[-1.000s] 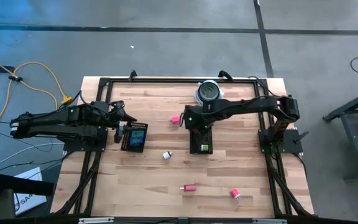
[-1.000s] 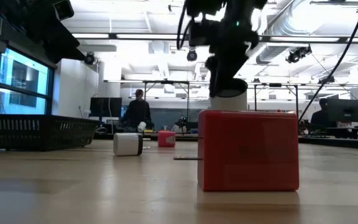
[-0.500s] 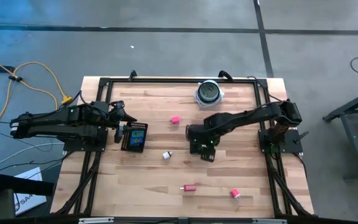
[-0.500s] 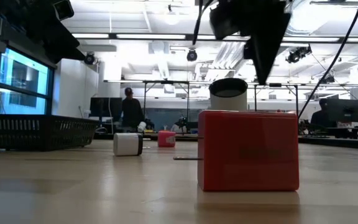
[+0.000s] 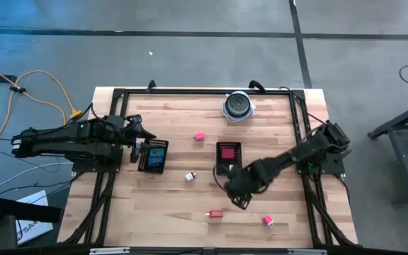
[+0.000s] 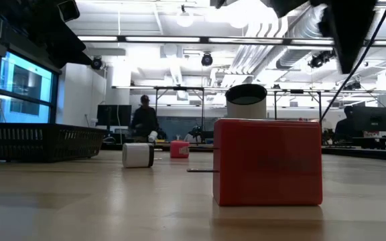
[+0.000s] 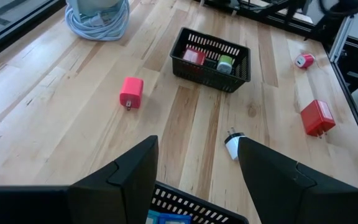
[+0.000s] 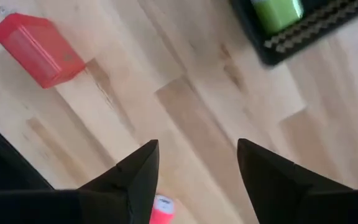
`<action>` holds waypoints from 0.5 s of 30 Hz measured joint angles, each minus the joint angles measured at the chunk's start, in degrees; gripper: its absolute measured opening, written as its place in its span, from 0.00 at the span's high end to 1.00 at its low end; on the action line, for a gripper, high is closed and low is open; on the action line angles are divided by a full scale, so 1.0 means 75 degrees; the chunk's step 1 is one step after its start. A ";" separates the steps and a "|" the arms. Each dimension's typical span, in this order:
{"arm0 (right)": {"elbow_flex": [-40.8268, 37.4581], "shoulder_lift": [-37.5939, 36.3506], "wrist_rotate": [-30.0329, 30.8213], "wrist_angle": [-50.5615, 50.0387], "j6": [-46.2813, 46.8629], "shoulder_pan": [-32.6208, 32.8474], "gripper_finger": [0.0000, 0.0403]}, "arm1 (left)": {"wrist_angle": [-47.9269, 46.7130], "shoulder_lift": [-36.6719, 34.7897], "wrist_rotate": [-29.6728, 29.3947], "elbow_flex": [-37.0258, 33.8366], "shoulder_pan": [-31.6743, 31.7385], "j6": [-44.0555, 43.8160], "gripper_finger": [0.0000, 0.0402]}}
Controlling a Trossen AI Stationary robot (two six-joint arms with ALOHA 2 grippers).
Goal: Pick & Place Office items
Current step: Put the bottom pink charger adapter into the right black bin
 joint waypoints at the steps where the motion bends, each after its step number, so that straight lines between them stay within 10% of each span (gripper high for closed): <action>1: -0.0001 0.0000 0.0058 0.0002 0.0362 0.0148 0.50 | 0.0001 0.0003 0.0000 0.0000 0.0001 0.0001 0.46; 15: -0.1051 0.0002 -0.0054 0.0238 0.4517 0.1818 0.51 | 0.0000 0.0002 0.0000 0.0000 0.0001 0.0000 0.46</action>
